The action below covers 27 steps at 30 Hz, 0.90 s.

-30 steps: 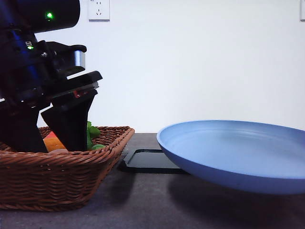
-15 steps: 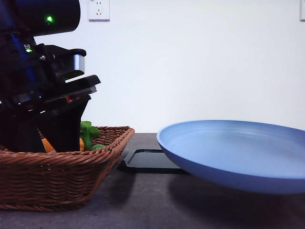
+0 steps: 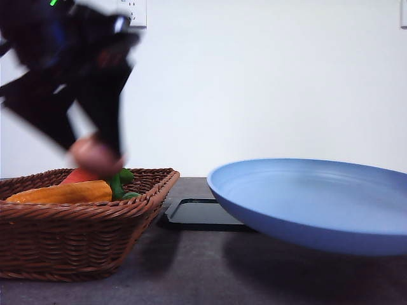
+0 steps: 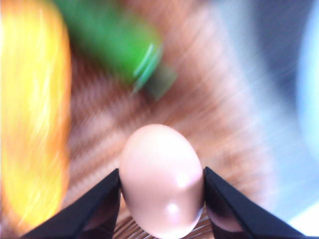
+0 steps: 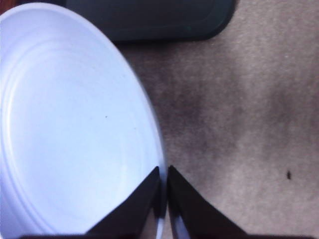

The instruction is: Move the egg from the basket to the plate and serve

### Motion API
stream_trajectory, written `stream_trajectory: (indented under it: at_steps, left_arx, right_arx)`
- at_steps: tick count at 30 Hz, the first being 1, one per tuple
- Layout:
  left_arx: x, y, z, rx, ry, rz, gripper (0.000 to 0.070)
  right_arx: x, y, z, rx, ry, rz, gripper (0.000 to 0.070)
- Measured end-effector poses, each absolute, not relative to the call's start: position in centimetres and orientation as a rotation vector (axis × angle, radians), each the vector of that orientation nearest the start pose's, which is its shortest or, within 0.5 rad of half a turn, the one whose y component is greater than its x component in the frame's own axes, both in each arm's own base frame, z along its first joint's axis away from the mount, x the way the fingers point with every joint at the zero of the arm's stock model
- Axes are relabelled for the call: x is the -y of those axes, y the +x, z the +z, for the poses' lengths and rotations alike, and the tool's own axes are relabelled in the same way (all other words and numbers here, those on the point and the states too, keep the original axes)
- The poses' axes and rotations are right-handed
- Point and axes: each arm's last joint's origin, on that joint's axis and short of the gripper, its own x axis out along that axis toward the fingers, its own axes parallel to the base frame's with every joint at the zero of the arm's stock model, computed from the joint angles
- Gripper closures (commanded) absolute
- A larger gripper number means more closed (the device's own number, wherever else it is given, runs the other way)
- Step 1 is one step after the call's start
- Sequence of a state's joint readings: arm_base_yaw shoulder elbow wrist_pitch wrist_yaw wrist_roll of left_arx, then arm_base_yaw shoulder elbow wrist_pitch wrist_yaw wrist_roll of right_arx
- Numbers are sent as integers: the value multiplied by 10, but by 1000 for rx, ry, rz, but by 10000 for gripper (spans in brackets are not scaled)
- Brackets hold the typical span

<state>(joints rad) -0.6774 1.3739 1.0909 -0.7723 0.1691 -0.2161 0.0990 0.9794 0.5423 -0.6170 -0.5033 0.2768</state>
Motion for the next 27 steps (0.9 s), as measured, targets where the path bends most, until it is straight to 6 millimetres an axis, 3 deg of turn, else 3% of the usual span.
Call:
stream_trajectory:
  at_steps: [4,9,18,23,27]
  left_arx:
    - [193,206,292,-982,-5,-867,499]
    - [224,198,300,-818,-8,-1009,499]
    - [281,188,253,-827,159,-983,499]
    - [296,187,226,-878,238,-962,499]
    - [299,188,216,-905,258,-957,497]
  right_arx:
    - [-31,164,193,-1123,469,417,700]
    - [-32,163,193,-1125,486,448,700]
    - [-33,163,193,-1127,489,462,700]
    - [-33,163,193,-1127,489,462,700]
    - [-32,163,193,-1128,486,455,700]
